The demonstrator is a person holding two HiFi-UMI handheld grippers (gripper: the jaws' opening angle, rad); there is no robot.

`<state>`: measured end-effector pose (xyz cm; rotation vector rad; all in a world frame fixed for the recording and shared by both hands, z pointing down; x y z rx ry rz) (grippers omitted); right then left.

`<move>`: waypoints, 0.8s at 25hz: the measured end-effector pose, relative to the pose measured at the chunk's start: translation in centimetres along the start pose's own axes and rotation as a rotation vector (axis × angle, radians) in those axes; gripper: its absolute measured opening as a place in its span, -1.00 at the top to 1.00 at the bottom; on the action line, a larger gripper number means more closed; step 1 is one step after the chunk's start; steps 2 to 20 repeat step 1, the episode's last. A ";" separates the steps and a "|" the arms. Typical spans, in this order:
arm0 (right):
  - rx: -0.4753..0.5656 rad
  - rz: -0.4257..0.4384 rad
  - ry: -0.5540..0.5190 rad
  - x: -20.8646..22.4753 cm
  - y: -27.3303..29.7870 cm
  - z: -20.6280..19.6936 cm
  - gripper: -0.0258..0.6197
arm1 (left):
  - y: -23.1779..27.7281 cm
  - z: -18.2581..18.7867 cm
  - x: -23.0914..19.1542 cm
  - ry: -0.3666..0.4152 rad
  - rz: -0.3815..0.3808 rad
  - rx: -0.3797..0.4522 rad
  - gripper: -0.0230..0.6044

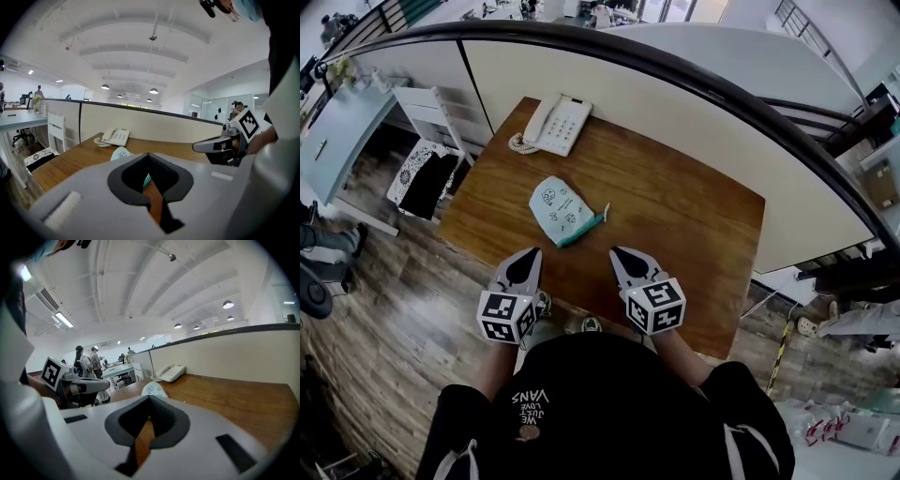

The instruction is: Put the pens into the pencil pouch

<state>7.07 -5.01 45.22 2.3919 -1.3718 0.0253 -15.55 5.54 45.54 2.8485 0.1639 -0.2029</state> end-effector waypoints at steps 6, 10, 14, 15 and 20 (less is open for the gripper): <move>0.000 0.000 0.001 0.0 0.0 -0.1 0.88 | -0.1 -0.1 0.0 -0.001 0.000 -0.002 0.89; 0.000 0.000 0.001 0.0 0.0 -0.1 0.88 | -0.1 -0.1 0.0 -0.001 0.000 -0.002 0.89; 0.000 0.000 0.001 0.0 0.0 -0.1 0.88 | -0.1 -0.1 0.0 -0.001 0.000 -0.002 0.89; 0.000 0.000 0.001 0.0 0.0 -0.1 0.88 | -0.1 -0.1 0.0 -0.001 0.000 -0.002 0.89; 0.000 0.000 0.001 0.0 0.0 -0.1 0.88 | -0.1 -0.1 0.0 -0.001 0.000 -0.002 0.89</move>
Point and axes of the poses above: the fingertips, and each gripper's own axes: y forward along the fingers, x to its right, z out of its top, the point moved 9 cm from there along -y, backward along the fingers, and after that the axes turned 4 degrees about x, right-handed, at the moved point
